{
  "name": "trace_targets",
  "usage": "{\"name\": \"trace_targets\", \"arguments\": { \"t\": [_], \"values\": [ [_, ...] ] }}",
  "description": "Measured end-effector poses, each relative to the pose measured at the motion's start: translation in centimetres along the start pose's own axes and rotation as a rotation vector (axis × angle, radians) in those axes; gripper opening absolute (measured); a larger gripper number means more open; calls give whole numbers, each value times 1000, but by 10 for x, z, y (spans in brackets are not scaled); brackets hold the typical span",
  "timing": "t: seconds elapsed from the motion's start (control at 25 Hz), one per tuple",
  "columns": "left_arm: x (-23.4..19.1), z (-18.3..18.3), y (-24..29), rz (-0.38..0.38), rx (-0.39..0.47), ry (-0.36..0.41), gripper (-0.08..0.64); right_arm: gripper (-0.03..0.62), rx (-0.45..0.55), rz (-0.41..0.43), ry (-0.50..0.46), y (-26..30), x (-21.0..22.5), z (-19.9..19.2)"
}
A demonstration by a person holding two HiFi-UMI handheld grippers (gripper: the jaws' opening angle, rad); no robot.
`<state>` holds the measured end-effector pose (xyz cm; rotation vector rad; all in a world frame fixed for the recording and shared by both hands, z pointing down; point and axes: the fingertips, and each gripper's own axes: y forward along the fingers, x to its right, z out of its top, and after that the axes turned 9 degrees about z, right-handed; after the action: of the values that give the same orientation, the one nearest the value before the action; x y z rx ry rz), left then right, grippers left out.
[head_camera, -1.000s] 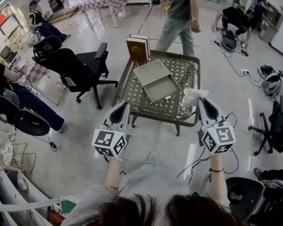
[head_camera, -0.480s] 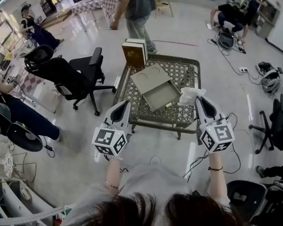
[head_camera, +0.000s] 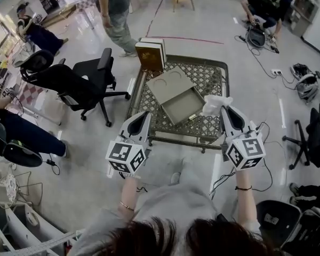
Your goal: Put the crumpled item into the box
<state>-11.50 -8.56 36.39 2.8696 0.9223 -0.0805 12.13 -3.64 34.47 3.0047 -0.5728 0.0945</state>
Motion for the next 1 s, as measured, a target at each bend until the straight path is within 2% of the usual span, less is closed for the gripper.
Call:
{"name": "trace_targets", "arguments": {
  "t": [0.56,1.0],
  "values": [
    [-29,-10,62,42,-41,-73,18,48,-55,67,20,77,39,-4],
    [-28,-10,118,67,-50,-101,17,48,-94,136,35,122,82,-10]
  ]
}}
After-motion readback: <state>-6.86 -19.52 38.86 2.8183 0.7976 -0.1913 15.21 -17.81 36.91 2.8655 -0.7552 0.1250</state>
